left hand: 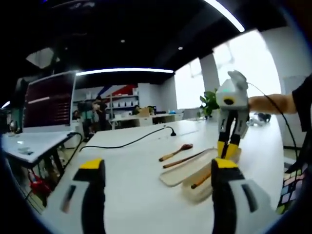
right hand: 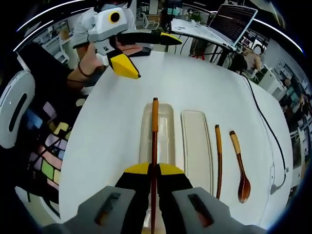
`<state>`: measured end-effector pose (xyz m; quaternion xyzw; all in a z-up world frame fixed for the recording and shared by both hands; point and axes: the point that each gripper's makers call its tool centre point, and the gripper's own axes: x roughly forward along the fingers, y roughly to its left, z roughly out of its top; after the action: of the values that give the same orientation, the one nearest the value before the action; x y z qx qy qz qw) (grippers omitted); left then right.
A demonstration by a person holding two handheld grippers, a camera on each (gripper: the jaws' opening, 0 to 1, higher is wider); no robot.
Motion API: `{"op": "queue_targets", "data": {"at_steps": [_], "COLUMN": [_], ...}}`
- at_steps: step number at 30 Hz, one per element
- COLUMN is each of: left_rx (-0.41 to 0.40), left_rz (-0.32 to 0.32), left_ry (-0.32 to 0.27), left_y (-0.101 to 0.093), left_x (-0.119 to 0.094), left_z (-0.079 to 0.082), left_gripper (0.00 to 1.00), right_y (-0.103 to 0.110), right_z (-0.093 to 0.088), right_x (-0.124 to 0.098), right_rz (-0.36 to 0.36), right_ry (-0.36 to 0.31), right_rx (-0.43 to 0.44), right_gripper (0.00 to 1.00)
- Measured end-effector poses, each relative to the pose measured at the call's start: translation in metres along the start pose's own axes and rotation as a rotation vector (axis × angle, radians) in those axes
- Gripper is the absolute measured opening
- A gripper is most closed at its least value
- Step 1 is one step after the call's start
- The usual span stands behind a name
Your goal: Arrange the utensils inside the cutlery case until each visible utensil rests in its matching compartment.
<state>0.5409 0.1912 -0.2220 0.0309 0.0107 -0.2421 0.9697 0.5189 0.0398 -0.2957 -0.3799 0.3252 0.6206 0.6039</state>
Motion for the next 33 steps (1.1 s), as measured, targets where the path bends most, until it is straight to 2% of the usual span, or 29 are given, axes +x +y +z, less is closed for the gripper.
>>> {"op": "queue_targets", "data": {"at_steps": [4, 8, 11, 15, 17, 23, 31, 33], "left_rx": [-0.023, 0.002, 0.009, 0.013, 0.01, 0.01, -0.001, -0.003], "left_rz": [-0.01, 0.023, 0.02, 0.014, 0.02, 0.021, 0.01, 0.008], "left_ry": [-0.003, 0.017, 0.022, 0.025, 0.022, 0.037, 0.043, 0.043], "left_y": [0.0, 0.005, 0.004, 0.002, 0.002, 0.003, 0.002, 0.002], "left_x": [0.0, 0.003, 0.004, 0.007, 0.007, 0.01, 0.012, 0.012], "left_z": [-0.001, -0.006, -0.007, -0.007, -0.007, -0.012, -0.016, -0.016], "left_gripper": [0.95, 0.95, 0.95, 0.94, 0.94, 0.94, 0.93, 0.93], "right_y": [0.003, 0.002, 0.002, -0.013, -0.013, -0.004, 0.0, 0.004], "right_z": [-0.005, -0.008, -0.009, -0.005, -0.007, -0.011, -0.01, -0.006], "right_x": [0.005, 0.007, 0.009, 0.003, 0.003, 0.005, 0.006, 0.008], "right_rz": [0.02, 0.037, 0.05, 0.072, 0.092, 0.094, 0.082, 0.086], "right_ry": [0.018, 0.024, 0.026, 0.016, 0.018, 0.027, 0.006, -0.021], "right_rx": [0.002, 0.018, 0.022, 0.031, 0.057, 0.053, 0.056, 0.074], "right_gripper": [0.02, 0.02, 0.02, 0.03, 0.03, 0.03, 0.03, 0.03]}}
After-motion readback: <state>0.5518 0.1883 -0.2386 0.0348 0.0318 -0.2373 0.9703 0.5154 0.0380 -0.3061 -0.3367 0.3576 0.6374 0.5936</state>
